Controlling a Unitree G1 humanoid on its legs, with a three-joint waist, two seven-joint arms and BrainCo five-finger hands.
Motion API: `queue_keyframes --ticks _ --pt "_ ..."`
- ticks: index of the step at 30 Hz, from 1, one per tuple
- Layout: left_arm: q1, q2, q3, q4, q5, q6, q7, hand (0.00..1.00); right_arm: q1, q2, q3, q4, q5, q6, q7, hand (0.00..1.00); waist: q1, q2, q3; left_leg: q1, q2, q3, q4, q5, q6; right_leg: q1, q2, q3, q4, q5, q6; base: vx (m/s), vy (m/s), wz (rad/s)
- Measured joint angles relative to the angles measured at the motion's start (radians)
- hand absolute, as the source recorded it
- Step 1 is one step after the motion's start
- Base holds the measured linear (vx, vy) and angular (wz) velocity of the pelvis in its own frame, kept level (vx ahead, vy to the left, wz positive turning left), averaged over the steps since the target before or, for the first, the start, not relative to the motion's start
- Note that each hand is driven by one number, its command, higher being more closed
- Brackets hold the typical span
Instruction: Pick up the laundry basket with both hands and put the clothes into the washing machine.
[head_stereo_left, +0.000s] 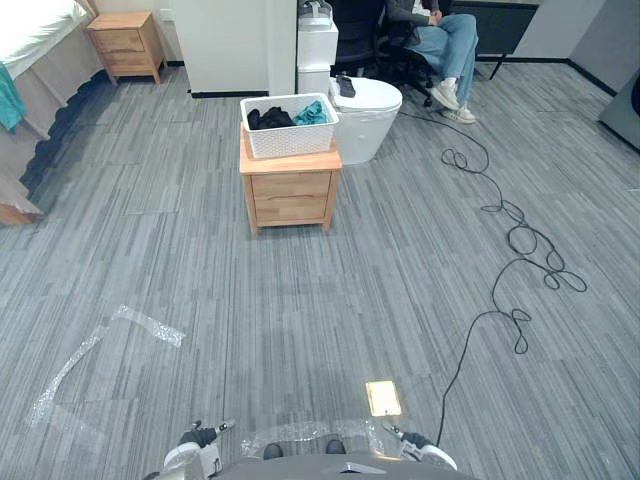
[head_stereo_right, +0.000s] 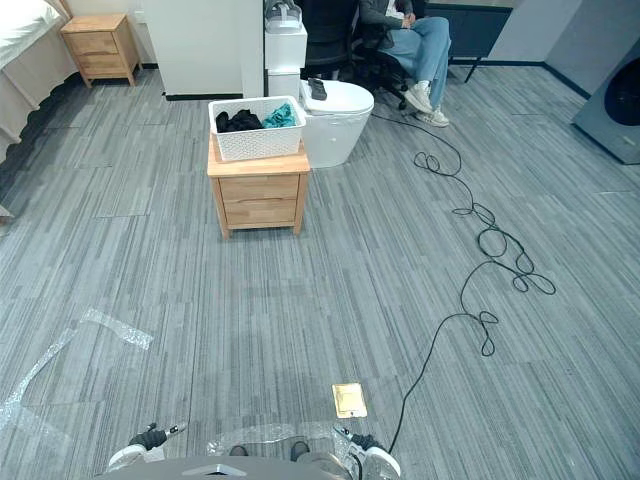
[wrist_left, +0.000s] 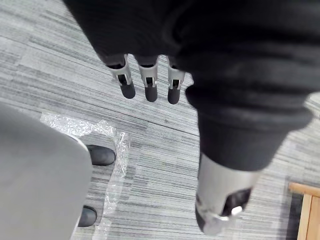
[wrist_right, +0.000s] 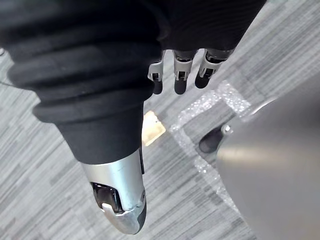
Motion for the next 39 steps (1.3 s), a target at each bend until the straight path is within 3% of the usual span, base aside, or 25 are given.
queue_keyframes --ticks 9,39 --pt "-0.017 0.002 0.0 0.027 0.069 0.01 0.006 0.0 -0.014 -0.005 -0.042 0.023 0.0 0.018 -0.009 0.0 -0.007 0.002 0.0 -0.001 0.0 0.003 0.0 -0.003 -0.004 0.005 0.001 0.002 -0.016 0.004 -0.001 0.0 -0.003 0.0" --pt "-0.016 0.002 0.013 0.028 0.069 0.01 0.044 0.0 -0.022 -0.006 -0.04 0.038 0.002 0.009 -0.016 0.0 -0.003 0.004 0.001 0.001 0.002 0.026 0.005 -0.005 -0.006 -0.001 0.004 0.028 -0.012 0.009 0.0 0.0 -0.003 -0.02"
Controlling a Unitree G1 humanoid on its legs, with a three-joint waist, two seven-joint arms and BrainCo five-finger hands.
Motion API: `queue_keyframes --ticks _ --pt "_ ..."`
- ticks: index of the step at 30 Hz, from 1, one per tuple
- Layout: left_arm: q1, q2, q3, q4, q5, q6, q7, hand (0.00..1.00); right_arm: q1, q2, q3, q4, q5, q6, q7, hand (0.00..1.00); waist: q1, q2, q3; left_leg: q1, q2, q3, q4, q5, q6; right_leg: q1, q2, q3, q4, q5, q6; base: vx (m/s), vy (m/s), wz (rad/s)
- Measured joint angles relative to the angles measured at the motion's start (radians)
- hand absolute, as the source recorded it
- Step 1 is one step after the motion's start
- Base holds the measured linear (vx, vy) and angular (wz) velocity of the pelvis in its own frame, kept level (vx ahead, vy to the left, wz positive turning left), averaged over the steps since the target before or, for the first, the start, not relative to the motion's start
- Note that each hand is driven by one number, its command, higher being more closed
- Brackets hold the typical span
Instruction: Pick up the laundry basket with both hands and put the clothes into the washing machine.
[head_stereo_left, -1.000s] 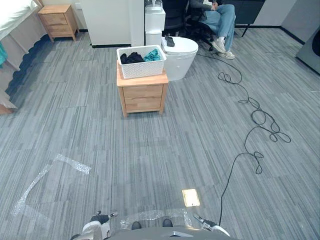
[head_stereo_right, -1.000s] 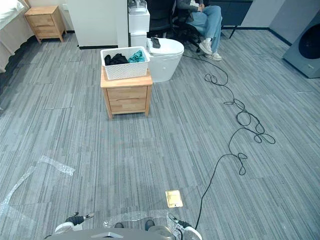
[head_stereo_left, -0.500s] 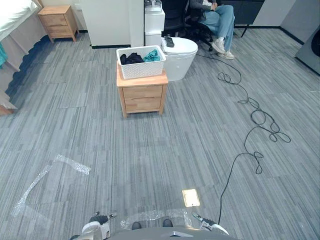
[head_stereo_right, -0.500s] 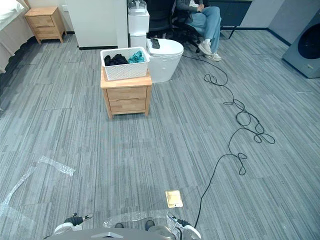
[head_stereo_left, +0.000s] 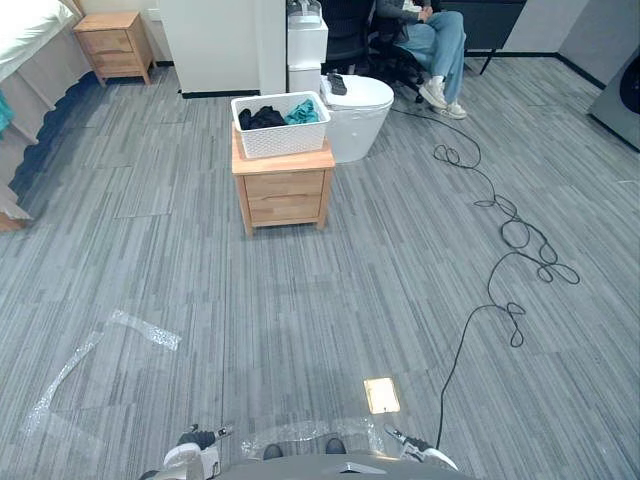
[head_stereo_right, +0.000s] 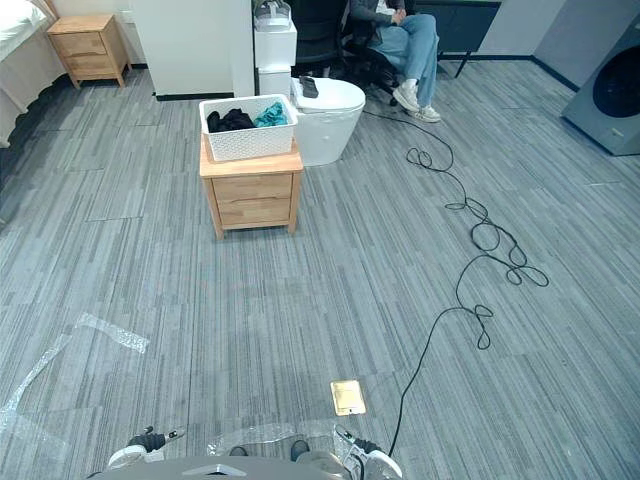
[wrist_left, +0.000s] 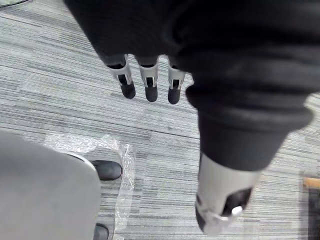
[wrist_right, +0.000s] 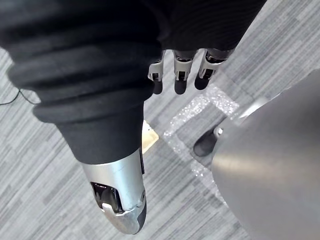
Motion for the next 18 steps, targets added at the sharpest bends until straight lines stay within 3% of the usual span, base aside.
queue_keyframes --ticks 6,9,11,14,15,18 --pt "-0.002 0.0 0.01 -0.007 0.0 0.0 0.0 0.0 -0.01 -0.004 0.009 -0.002 0.0 0.001 0.0 0.0 0.005 0.003 0.006 -0.04 0.001 0.017 0.001 0.0 0.001 -0.055 0.003 0.026 0.01 0.01 0.002 -0.03 -0.024 -0.15" --pt "-0.009 -0.006 0.042 -0.012 -0.001 -0.001 -0.001 0.0 -0.015 0.01 0.006 -0.022 0.003 0.001 0.0 0.0 0.011 0.0 0.037 -0.04 -0.006 0.017 0.009 -0.017 0.01 -0.086 -0.004 0.021 0.092 -0.037 0.018 0.0 -0.01 0.07" --pt "-0.013 -0.016 0.086 -0.03 -0.001 -0.002 0.0 0.0 -0.009 0.018 0.006 -0.048 0.011 0.0 -0.001 0.0 0.02 -0.009 0.052 -0.061 -0.016 0.017 0.073 -0.073 0.025 -0.136 -0.024 0.008 0.244 -0.115 0.057 0.0 -0.021 0.18" --pt "-0.035 -0.045 0.148 -0.035 -0.003 0.0 0.001 0.0 0.011 0.031 0.008 -0.122 0.084 -0.019 -0.002 0.0 0.02 0.0 0.082 -0.071 -0.004 -0.012 0.174 -0.137 0.039 -0.341 -0.028 -0.029 0.691 -0.137 0.039 0.08 0.027 0.33" --pt "-0.035 -0.044 0.168 -0.036 -0.008 0.004 0.004 0.0 0.022 0.035 0.011 -0.142 0.122 -0.023 -0.003 0.0 0.023 0.009 0.089 -0.067 0.006 -0.022 0.203 -0.166 0.036 -0.392 -0.03 -0.047 0.77 -0.165 0.043 0.19 0.035 0.28" --pt "-0.043 -0.045 0.175 -0.037 -0.013 0.013 0.008 0.0 0.035 0.049 0.0 -0.143 0.163 -0.036 -0.019 0.0 0.021 -0.009 0.085 -0.032 0.026 -0.022 0.199 -0.212 0.025 -0.479 -0.032 -0.143 0.669 -0.188 0.04 0.26 0.009 -0.12"
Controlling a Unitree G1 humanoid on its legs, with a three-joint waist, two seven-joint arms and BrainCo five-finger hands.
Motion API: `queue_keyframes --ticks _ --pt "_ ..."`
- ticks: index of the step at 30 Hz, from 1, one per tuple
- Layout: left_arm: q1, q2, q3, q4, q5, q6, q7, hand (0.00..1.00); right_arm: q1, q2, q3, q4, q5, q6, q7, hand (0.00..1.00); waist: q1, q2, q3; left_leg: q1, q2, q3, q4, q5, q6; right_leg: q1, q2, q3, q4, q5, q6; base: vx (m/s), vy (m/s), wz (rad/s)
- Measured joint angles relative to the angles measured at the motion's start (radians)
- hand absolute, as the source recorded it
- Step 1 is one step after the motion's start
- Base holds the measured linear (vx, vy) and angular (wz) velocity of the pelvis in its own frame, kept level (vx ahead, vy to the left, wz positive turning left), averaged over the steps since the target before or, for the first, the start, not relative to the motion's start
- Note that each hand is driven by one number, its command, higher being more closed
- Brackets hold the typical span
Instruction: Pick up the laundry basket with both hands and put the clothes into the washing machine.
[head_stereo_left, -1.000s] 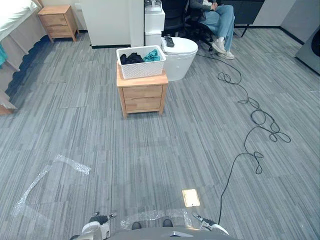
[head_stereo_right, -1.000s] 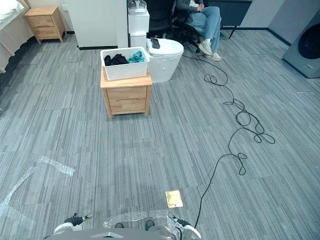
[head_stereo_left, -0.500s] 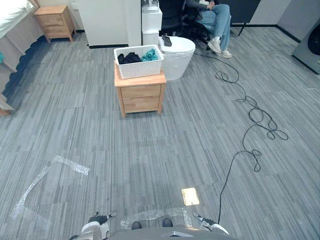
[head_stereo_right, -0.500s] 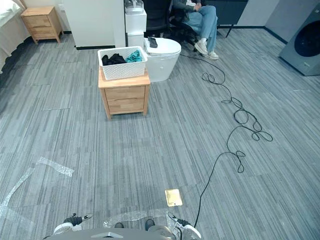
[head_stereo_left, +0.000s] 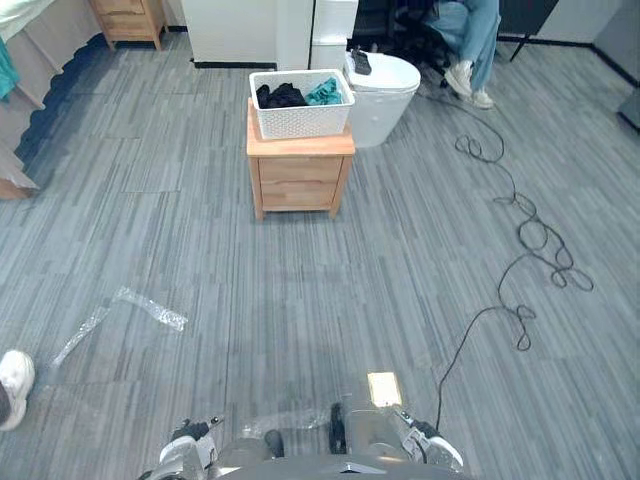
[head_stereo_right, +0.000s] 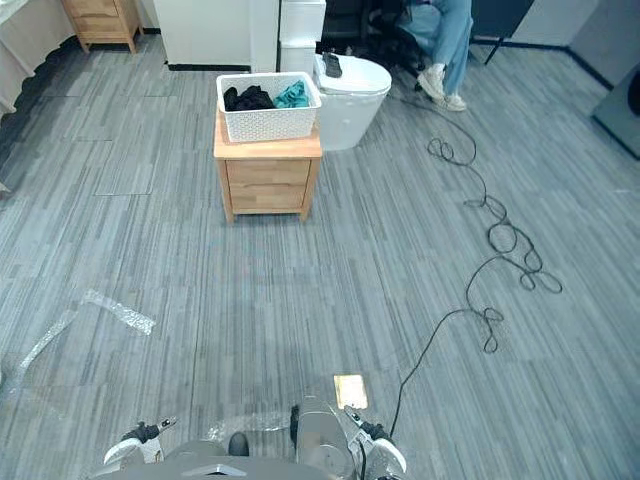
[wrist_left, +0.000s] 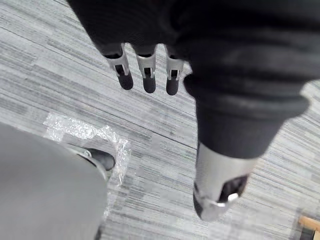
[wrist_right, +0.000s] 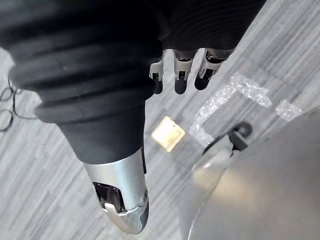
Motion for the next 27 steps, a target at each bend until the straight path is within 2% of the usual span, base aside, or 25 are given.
queue_keyframes --ticks 1,3,5,6,7,8,9,10,11,12,13,15,16,17,18,20,22,24,25,26,27 --pt "-0.007 -0.003 0.0 0.002 0.0 0.001 0.0 0.0 -0.005 0.001 -0.013 0.002 0.004 -0.001 -0.003 0.0 -0.002 0.001 0.0 0.009 0.006 0.0 -0.003 -0.008 -0.004 -0.008 0.009 -0.013 -0.054 0.01 -0.002 0.37 -0.023 -0.14" --pt "-0.027 -0.01 -0.002 0.008 0.004 0.005 -0.002 0.0 0.006 0.01 -0.088 0.007 0.02 0.001 -0.009 0.0 -0.021 0.003 0.002 0.078 0.022 -0.015 -0.05 -0.033 -0.025 -0.009 0.045 -0.045 -0.344 0.114 -0.027 0.47 -0.064 0.09" --pt "-0.045 -0.029 0.0 0.008 0.013 0.006 -0.008 0.0 0.03 0.018 -0.123 0.01 0.035 0.004 -0.018 0.0 -0.042 0.004 0.002 0.135 0.024 -0.054 -0.078 -0.064 -0.044 -0.01 0.042 -0.036 -0.455 0.19 -0.036 0.62 -0.149 0.73" --pt "-0.041 -0.044 0.002 0.007 0.014 0.006 -0.012 0.0 0.048 0.018 -0.145 0.01 0.044 0.004 -0.018 0.0 -0.061 0.025 -0.001 0.177 0.052 -0.091 -0.086 -0.1 -0.062 -0.01 0.049 -0.033 -0.408 0.256 -0.075 0.72 -0.225 1.06" --pt "-0.036 -0.051 0.004 0.007 0.014 0.006 -0.016 0.0 0.055 0.019 -0.146 0.005 0.046 0.004 -0.018 0.0 -0.07 0.031 -0.012 0.187 0.071 -0.108 -0.075 -0.11 -0.078 -0.012 0.056 -0.046 -0.372 0.282 -0.106 0.76 -0.265 0.94" --pt "-0.039 -0.071 -0.01 0.004 0.014 0.007 -0.023 0.0 0.054 0.004 -0.142 0.002 0.051 0.002 -0.017 0.0 -0.075 0.065 -0.024 0.15 0.101 -0.113 0.021 -0.121 -0.105 -0.036 0.07 -0.075 -0.293 0.232 -0.129 0.74 -0.271 0.46" --pt "-0.044 -0.079 -0.009 0.0 0.014 0.008 -0.024 0.0 0.031 0.001 -0.14 -0.002 0.052 0.001 -0.017 0.0 -0.07 0.07 -0.027 0.094 0.115 -0.108 0.151 -0.119 -0.114 -0.04 0.075 -0.084 -0.258 0.2 -0.154 0.83 -0.319 0.18" --pt "-0.045 -0.082 -0.006 -0.008 0.014 0.01 -0.023 0.0 0.01 0.009 -0.138 -0.012 0.052 0.001 -0.016 0.0 -0.067 0.074 -0.026 0.027 0.128 -0.108 0.317 -0.098 -0.139 -0.026 0.087 -0.084 -0.244 0.168 -0.172 0.67 -0.272 -0.05" --pt "-0.048 -0.09 0.004 -0.02 0.012 0.011 -0.024 0.0 0.001 0.011 -0.137 -0.038 0.044 -0.002 -0.016 0.0 -0.067 0.087 -0.019 -0.052 0.151 -0.116 0.554 -0.006 -0.163 0.033 0.112 -0.085 -0.253 0.128 -0.19 0.68 -0.235 -0.1" --pt "-0.045 -0.094 0.011 -0.028 0.012 0.011 -0.024 0.0 0.0 0.012 -0.137 -0.044 0.044 -0.003 -0.015 0.0 -0.063 0.087 -0.018 -0.088 0.161 -0.118 0.666 0.044 -0.174 0.071 0.123 -0.079 -0.258 0.111 -0.194 0.76 -0.228 -0.13" --pt "-0.04 -0.097 0.009 -0.052 0.012 0.012 -0.027 0.0 -0.001 0.013 -0.1 -0.058 0.045 -0.003 -0.016 0.0 -0.051 0.086 -0.016 -0.164 0.19 -0.099 0.941 0.119 -0.197 0.187 0.137 -0.072 -0.281 0.093 -0.215 0.7 -0.205 -0.14" --pt "-0.038 -0.097 0.009 -0.067 0.012 0.011 -0.028 0.0 -0.006 0.01 -0.061 -0.071 0.046 -0.003 -0.016 0.0 -0.043 0.082 -0.015 -0.219 0.211 -0.054 1.053 0.124 -0.172 0.269 0.143 -0.035 -0.32 0.088 -0.218 0.44 -0.105 -0.17" --pt "-0.027 -0.096 0.009 -0.085 0.012 0.005 -0.027 0.0 -0.019 0.011 -0.018 -0.076 0.046 -0.005 -0.016 0.0 -0.029 0.067 -0.013 -0.284 0.224 -0.001 1.115 0.1 -0.126 0.343 0.143 0.013 -0.377 0.064 -0.215 0.42 -0.036 -0.41" --pt "-0.025 -0.098 0.005 -0.095 0.011 -0.001 -0.024 0.0 -0.047 0.006 0.014 -0.075 0.045 -0.005 -0.016 0.0 -0.01 0.083 -0.013 -0.361 0.233 0.023 1.111 0.079 -0.104 0.393 0.149 0.053 -0.418 0.04 -0.202 0.38 0.002 -0.46" --pt "-0.026 -0.097 0.005 -0.098 0.009 -0.002 -0.024 0.0 -0.057 0.007 0.019 -0.075 0.044 -0.003 -0.017 0.0 -0.003 0.089 -0.015 -0.399 0.232 0.031 1.078 0.061 -0.101 0.412 0.15 0.06 -0.432 0.034 -0.199 0.34 0.055 -0.53" --pt "-0.002 -0.078 -0.001 -0.124 -0.012 -0.006 -0.018 0.0 -0.074 0.016 0.063 -0.076 0.043 0.003 -0.018 0.0 0.029 0.086 -0.011 -0.466 0.232 0.114 0.833 0.003 -0.096 0.498 0.128 0.108 -0.452 -0.008 -0.181 0.36 0.099 -0.54" --pt "0.02 -0.071 -0.007 -0.128 -0.023 -0.007 -0.014 0.0 -0.078 0.021 0.102 -0.077 0.042 0.003 -0.018 0.0 0.04 0.076 -0.014 -0.474 0.231 0.146 0.616 0.007 -0.097 0.55 0.106 0.135 -0.459 -0.038 -0.158 0.45 0.143 -0.47" --pt "0.044 -0.065 0.025 -0.128 -0.044 -0.014 0.0 0.0 -0.087 0.009 0.115 -0.084 0.041 -0.004 -0.02 0.0 0.045 0.07 -0.023 -0.473 0.224 0.116 0.253 0.085 -0.137 0.606 0.065 0.173 -0.483 -0.094 -0.1 0.55 0.237 -0.49" --pt "0.045 -0.068 0.035 -0.128 -0.048 -0.015 0.002 0.0 -0.087 0.004 0.108 -0.083 0.041 -0.007 -0.022 0.0 0.046 0.069 -0.023 -0.472 0.216 0.105 0.201 0.102 -0.144 0.627 0.051 0.179 -0.488 -0.107 -0.079 0.56 0.315 -0.38" --pt "0.047 -0.067 0.043 -0.127 -0.047 -0.015 0.008 0.0 -0.083 -0.005 0.082 -0.074 0.039 -0.007 -0.025 0.0 0.051 0.055 -0.032 -0.46 0.203 0.105 0.147 0.131 -0.137 0.666 0.006 0.198 -0.507 -0.128 -0.042 0.6 0.39 -0.49" --pt "0.045 -0.065 0.048 -0.108 -0.044 -0.015 0.016 0.0 -0.072 -0.013 0.078 -0.074 0.034 -0.008 -0.024 0.0 0.05 0.042 -0.05 -0.448 0.176 0.113 0.14 0.249 -0.131 0.662 -0.031 0.224 -0.461 -0.148 -0.007 0.62 0.423 -0.56"
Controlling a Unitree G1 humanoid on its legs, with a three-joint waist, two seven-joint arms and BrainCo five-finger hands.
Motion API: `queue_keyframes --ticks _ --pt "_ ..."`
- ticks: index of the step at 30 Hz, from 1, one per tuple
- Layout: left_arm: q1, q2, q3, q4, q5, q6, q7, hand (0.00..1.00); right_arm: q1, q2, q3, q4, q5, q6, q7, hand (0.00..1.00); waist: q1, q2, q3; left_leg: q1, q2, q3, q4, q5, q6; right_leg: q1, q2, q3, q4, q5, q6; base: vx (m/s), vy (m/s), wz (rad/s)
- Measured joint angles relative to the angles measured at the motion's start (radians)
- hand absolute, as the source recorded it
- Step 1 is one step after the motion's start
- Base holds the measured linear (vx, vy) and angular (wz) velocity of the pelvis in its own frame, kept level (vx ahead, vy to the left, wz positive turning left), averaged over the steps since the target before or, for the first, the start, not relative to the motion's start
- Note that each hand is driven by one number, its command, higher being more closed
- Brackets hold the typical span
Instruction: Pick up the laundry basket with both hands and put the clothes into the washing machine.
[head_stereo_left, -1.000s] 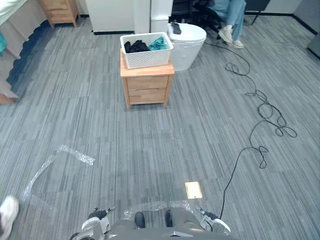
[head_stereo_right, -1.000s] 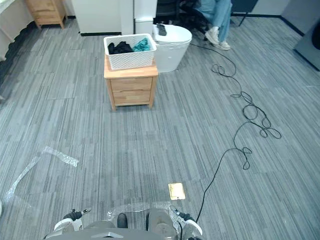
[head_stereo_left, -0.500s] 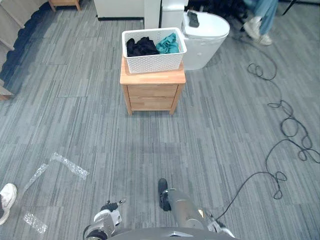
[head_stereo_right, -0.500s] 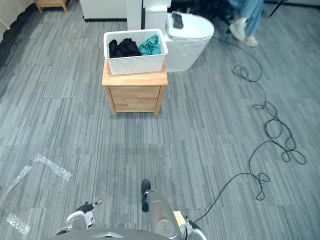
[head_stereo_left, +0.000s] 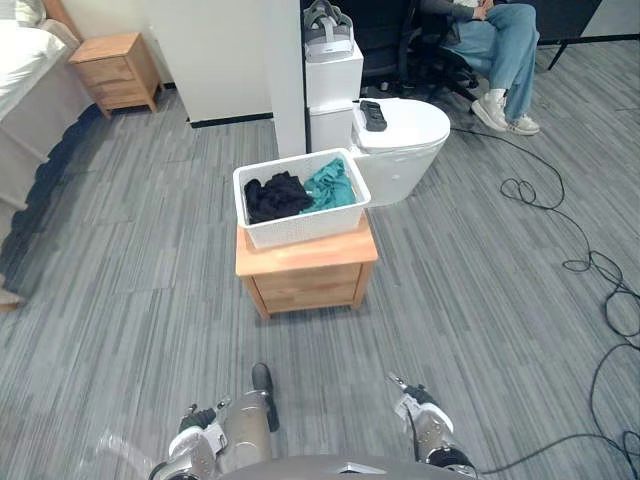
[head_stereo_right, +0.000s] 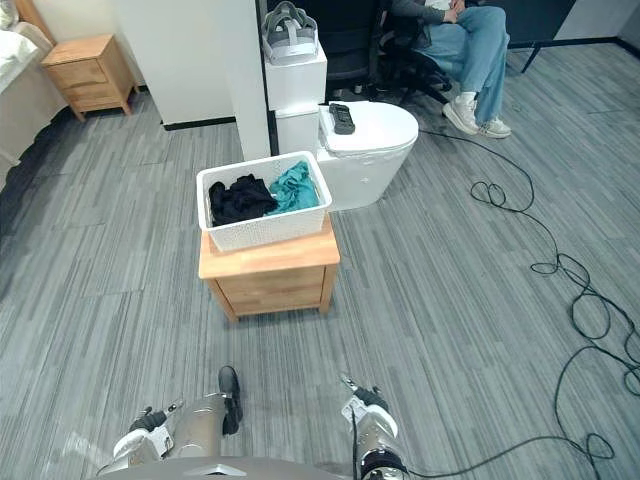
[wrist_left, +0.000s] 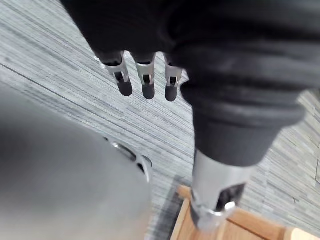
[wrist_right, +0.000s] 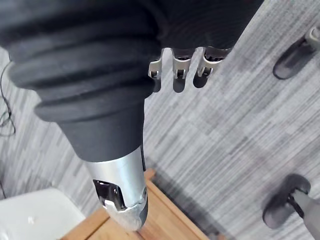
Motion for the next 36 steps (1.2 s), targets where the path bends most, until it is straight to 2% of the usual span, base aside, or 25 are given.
queue_keyframes --ticks 1,2,3,5,6,7,8,9,10,12,13,15,16,17,18,19,20,21,22,24,27,30,32,36 --pt "0.0 0.005 0.003 0.013 -0.001 0.0 0.0 0.0 0.003 0.002 -0.003 0.007 -0.001 -0.001 0.0 0.0 0.0 -0.014 -0.014 0.006 -0.021 -0.001 -0.006 0.063 0.026 -0.022 -0.025 0.01 0.047 -0.008 0.017 0.62 0.451 -0.54" --pt "-0.005 0.038 -0.003 0.03 0.001 0.0 0.004 0.0 -0.004 0.012 -0.024 0.044 -0.001 0.0 0.001 0.0 -0.008 -0.058 -0.041 0.029 -0.071 0.043 -0.02 0.049 0.057 -0.079 -0.075 0.035 0.164 0.007 0.035 0.65 0.458 -0.4" --pt "-0.008 0.057 -0.02 0.049 0.0 0.0 0.005 0.0 -0.009 0.03 -0.05 0.075 -0.001 0.003 0.002 0.0 -0.015 -0.079 -0.043 0.066 -0.094 0.059 -0.031 0.023 0.084 -0.138 -0.083 0.057 0.295 0.094 0.053 0.65 0.446 -0.28" --pt "-0.012 0.072 -0.047 0.067 0.001 0.004 0.005 0.0 0.004 0.05 -0.064 0.085 -0.001 0.007 0.003 0.0 -0.027 -0.079 -0.041 0.137 -0.102 0.059 -0.048 -0.008 0.104 -0.189 -0.069 0.074 0.462 0.205 0.101 0.66 0.409 -0.12" --pt "-0.009 0.078 -0.07 0.081 0.001 0.014 0.005 0.0 0.018 0.059 -0.042 0.088 -0.001 0.01 0.007 0.0 -0.034 -0.073 -0.038 0.223 -0.102 0.066 -0.074 -0.013 0.111 -0.23 -0.062 0.061 0.566 0.208 0.11 0.58 0.365 -0.22" --pt "-0.009 0.078 -0.079 0.084 0.002 0.016 0.005 0.0 0.018 0.058 -0.03 0.086 -0.001 0.011 0.009 0.0 -0.03 -0.066 -0.034 0.26 -0.098 0.076 -0.092 -0.013 0.111 -0.245 -0.063 0.051 0.575 0.204 0.107 0.39 0.26 -0.5" --pt "-0.009 0.077 -0.103 0.087 0.015 0.016 0.005 0.0 0.017 0.057 -0.017 0.074 -0.001 0.009 0.009 0.0 -0.031 -0.041 -0.031 0.334 -0.091 0.098 -0.142 -0.013 0.11 -0.28 -0.072 0.019 0.564 0.2 0.1 0.23 0.18 -0.46" --pt "-0.014 0.077 -0.107 0.088 0.021 0.016 0.005 0.0 0.017 0.057 -0.01 0.068 -0.001 0.008 0.008 0.0 -0.032 -0.035 -0.036 0.363 -0.089 0.109 -0.168 -0.017 0.104 -0.303 -0.077 -0.003 0.546 0.19 0.086 0.28 0.183 -0.53" --pt "-0.025 0.077 -0.108 0.09 0.028 0.014 0.005 0.0 0.017 0.056 0.011 0.054 -0.001 0.007 0.008 0.0 -0.031 -0.021 -0.042 0.406 -0.076 0.115 -0.215 -0.048 0.079 -0.359 -0.07 -0.037 0.493 0.158 0.082 0.29 0.158 -0.39" --pt "-0.063 0.086 -0.108 0.095 0.026 0.011 0.006 0.0 0.005 0.054 0.029 0.034 -0.001 0.003 0.006 0.0 -0.034 -0.037 -0.038 0.421 -0.079 0.127 -0.238 -0.07 0.073 -0.428 -0.058 -0.056 0.359 0.142 0.094 0.17 0.021 -0.19" --pt "-0.082 0.084 -0.117 0.096 0.025 0.011 0.006 0.0 0.009 0.052 0.031 0.025 0.0 -0.009 0.001 0.0 -0.049 -0.039 -0.037 0.422 -0.079 0.122 -0.242 -0.075 0.066 -0.454 -0.046 -0.085 0.24 0.154 0.083 0.13 -0.09 0.14" --pt "-0.079 0.077 -0.136 0.095 0.013 0.009 0.007 0.0 0.037 0.052 0.043 0.004 0.002 -0.016 -0.022 0.0 -0.07 -0.044 -0.035 0.429 -0.098 0.094 -0.237 -0.086 0.05 -0.459 -0.031 -0.103 0.065 0.238 0.038 0.19 -0.159 0.45" --pt "-0.081 0.071 -0.136 0.089 0.004 0.004 0.008 0.0 0.058 0.053 0.044 -0.002 0.004 -0.019 -0.028 0.0 -0.079 -0.062 -0.03 0.435 -0.126 0.061 -0.234 -0.094 0.038 -0.447 -0.041 -0.101 0.037 0.3 0.014 0.17 -0.185 0.72" --pt "-0.083 0.069 -0.136 0.085 0.0 -0.001 0.008 0.0 0.065 0.048 0.044 -0.002 0.007 -0.02 -0.031 0.0 -0.083 -0.078 -0.027 0.445 -0.137 0.04 -0.233 -0.098 0.032 -0.436 -0.046 -0.1 0.039 0.322 0.029 0.16 -0.199 0.94" --pt "-0.078 0.039 -0.139 0.068 -0.006 -0.005 0.009 0.0 0.071 0.027 0.041 -0.017 0.01 -0.022 -0.036 0.0 -0.086 -0.039 -0.012 0.45 -0.118 0.01 -0.234 -0.103 0.017 -0.412 -0.04 -0.139 0.042 0.304 0.021 0.12 -0.152 0.65" --pt "-0.068 0.021 -0.139 0.058 -0.017 -0.009 0.01 0.0 0.074 0.016 0.041 -0.033 0.01 -0.023 -0.037 0.0 -0.084 -0.025 -0.012 0.446 -0.107 0.002 -0.234 -0.111 0.011 -0.412 -0.029 -0.149 0.035 0.298 0.015 0.18 -0.16 0.45" --pt "-0.051 0.001 -0.138 0.046 -0.04 -0.013 0.011 0.0 0.071 0.001 0.044 -0.075 0.01 -0.024 -0.038 0.0 -0.075 0.009 -0.013 0.442 -0.087 -0.008 -0.237 -0.107 0.003 -0.413 -0.012 -0.164 0.016 0.296 0.013 0.18 -0.155 0.16" --pt "-0.034 -0.004 -0.138 0.043 -0.05 -0.013 0.013 0.0 0.071 -0.003 0.05 -0.131 0.01 -0.028 -0.039 0.0 -0.074 0.024 -0.012 0.44 -0.07 -0.016 -0.25 -0.1 -0.009 -0.41 0.005 -0.175 0.002 0.297 0.005 0.19 -0.16 0.12" --pt "-0.025 -0.003 -0.138 0.035 -0.067 -0.013 0.015 0.0 0.071 -0.003 0.054 -0.164 0.009 -0.028 -0.045 0.0 -0.075 0.025 -0.012 0.437 -0.061 -0.02 -0.256 -0.097 -0.014 -0.41 0.013 -0.182 -0.003 0.3 -0.003 0.16 -0.165 0.17" --pt "0.015 -0.001 -0.139 -0.062 -0.115 -0.013 0.032 0.0 0.089 0.006 0.079 -0.36 -0.001 -0.034 -0.071 0.0 -0.077 0.023 -0.01 0.432 -0.04 -0.039 -0.273 -0.089 -0.027 -0.408 0.039 -0.199 -0.018 0.303 -0.022 0.15 -0.143 0.12" --pt "0.073 0.007 -0.129 -0.219 -0.164 -0.032 0.046 0.0 0.131 0.001 0.088 -0.599 -0.005 -0.057 -0.083 0.0 -0.078 0.012 -0.003 0.424 -0.036 -0.038 -0.28 -0.087 -0.029 -0.407 0.047 -0.202 -0.038 0.307 -0.027 0.11 -0.046 0.01" --pt "0.122 0.043 -0.073 -0.36 -0.199 -0.049 0.047 0.0 0.187 0.001 0.085 -0.77 -0.061 -0.066 -0.077 0.0 -0.085 0.015 -0.002 0.42 -0.047 -0.042 -0.278 -0.087 -0.029 -0.392 0.035 -0.203 -0.069 0.312 -0.02 0.09 0.039 0.03" --pt "0.15 0.07 -0.038 -0.447 -0.208 -0.059 0.047 0.0 0.206 0.002 0.082 -0.84 -0.081 -0.067 -0.06 0.0 -0.091 0.021 -0.002 0.408 -0.051 -0.045 -0.277 -0.086 -0.028 -0.392 0.029 -0.204 -0.089 0.319 -0.016 0.08 0.053 0.04" --pt "0.143 0.131 -0.005 -0.478 -0.219 -0.071 0.042 0.0 0.211 -0.016 0.065 -0.915 -0.119 -0.066 -0.03 0.0 -0.105 0.043 0.01 0.397 -0.065 -0.064 -0.26 -0.085 -0.027 -0.365 0.017 -0.217 -0.139 0.341 -0.012 0.06 0.038 0.11"
